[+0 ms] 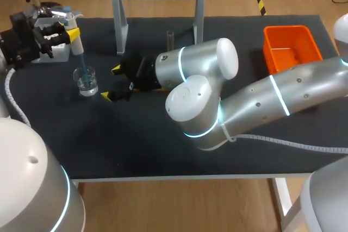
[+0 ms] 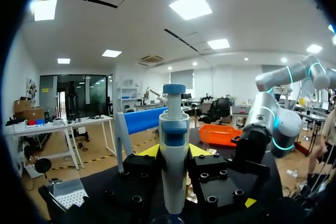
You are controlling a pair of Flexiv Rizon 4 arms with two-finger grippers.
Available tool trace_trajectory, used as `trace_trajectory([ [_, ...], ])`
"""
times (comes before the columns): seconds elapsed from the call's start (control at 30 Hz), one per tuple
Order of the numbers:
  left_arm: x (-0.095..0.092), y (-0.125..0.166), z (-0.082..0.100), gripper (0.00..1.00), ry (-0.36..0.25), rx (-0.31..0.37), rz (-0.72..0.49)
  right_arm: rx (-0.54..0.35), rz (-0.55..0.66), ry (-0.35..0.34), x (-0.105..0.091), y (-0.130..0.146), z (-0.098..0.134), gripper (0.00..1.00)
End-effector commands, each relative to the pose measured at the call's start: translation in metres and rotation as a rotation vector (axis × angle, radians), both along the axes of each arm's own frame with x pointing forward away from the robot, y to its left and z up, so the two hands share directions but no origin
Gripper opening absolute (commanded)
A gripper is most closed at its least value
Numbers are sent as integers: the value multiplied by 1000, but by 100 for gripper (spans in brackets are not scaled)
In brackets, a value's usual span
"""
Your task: Invert the test tube, pick up the pipette, mount the tip to pipette, aspirate from beaker and dispense into the tube, eject the tip, return the pipette, and cap with the stopper.
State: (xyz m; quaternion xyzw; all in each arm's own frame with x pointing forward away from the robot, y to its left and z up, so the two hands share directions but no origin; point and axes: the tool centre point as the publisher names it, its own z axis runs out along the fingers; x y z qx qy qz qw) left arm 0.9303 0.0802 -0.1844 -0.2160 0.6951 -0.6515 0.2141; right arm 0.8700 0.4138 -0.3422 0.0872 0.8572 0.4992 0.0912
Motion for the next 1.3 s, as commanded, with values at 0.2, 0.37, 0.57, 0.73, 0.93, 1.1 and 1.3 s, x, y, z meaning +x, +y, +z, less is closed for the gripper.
trace_trajectory([
  [0.2,6,2,-4,0,24,-14,-11,3,1,0,0,1,-1,100],
  [0.37,7,3,-6,0,30,-16,-9,3,1,0,0,1,-1,100],
  [0.57,8,4,-6,0,21,-18,-4,3,1,0,0,1,-1,100],
  [0.73,8,6,-4,0,9,-17,2,3,1,0,0,1,-1,100],
  [0.93,6,6,-4,0,-5,-15,5,3,1,0,0,1,-1,100],
  [1.1,4,5,-3,0,-18,-5,7,3,1,0,0,1,-1,100],
  [1.3,0,2,-3,0,-33,11,6,3,1,0,0,1,-1,100],
])
